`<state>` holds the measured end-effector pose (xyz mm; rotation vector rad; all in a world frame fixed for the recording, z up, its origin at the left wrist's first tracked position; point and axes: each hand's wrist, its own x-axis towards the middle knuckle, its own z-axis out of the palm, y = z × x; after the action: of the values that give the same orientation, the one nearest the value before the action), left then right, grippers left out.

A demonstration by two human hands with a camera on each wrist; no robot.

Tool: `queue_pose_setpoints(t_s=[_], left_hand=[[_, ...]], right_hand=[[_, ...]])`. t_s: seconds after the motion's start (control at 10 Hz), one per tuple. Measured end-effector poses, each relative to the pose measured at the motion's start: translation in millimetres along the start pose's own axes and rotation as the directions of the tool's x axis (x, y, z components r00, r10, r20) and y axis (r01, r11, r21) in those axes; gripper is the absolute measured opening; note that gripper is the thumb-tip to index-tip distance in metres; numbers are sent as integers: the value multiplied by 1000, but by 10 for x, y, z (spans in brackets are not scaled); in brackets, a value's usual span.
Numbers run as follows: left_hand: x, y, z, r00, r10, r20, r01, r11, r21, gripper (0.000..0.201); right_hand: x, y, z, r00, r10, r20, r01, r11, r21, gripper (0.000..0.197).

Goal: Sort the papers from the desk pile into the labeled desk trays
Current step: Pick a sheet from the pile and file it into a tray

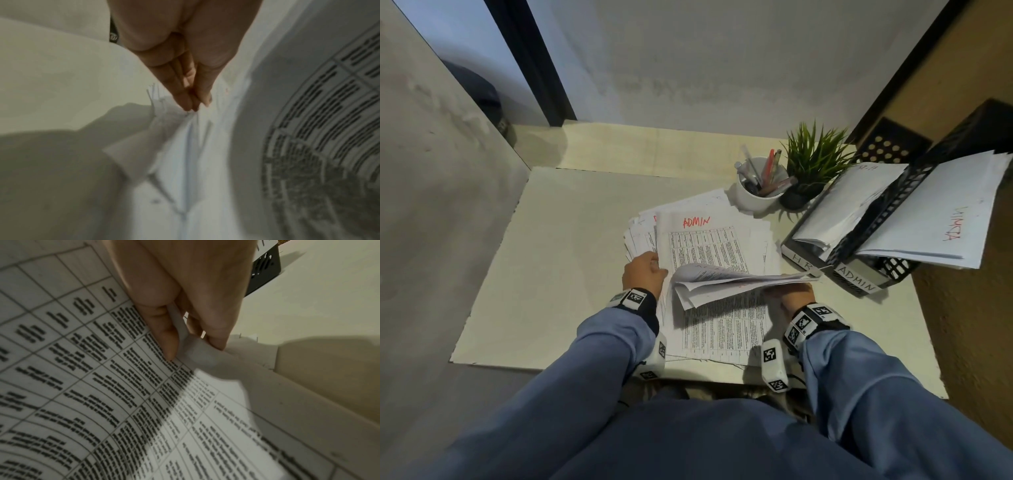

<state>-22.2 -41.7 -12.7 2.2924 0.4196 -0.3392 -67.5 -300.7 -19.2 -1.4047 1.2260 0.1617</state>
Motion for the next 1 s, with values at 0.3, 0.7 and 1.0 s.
queue_pose_setpoints(t_s=[0.3, 0.7, 1.0], left_hand=[[-160, -25, 10, 986, 163, 26, -146, 934, -325, 37], [-97, 228, -36, 979, -29, 203, 150, 780, -608, 31], [-233, 592, -192, 980, 163, 118, -35, 717, -696, 34]], right_hand=[[0, -68, -22, 999, -22, 46, 26, 995, -97, 31], [-240, -266, 75, 975, -177, 134, 196, 969, -149, 9], [-556, -660, 118, 891, -389, 233, 347, 916, 202, 30]])
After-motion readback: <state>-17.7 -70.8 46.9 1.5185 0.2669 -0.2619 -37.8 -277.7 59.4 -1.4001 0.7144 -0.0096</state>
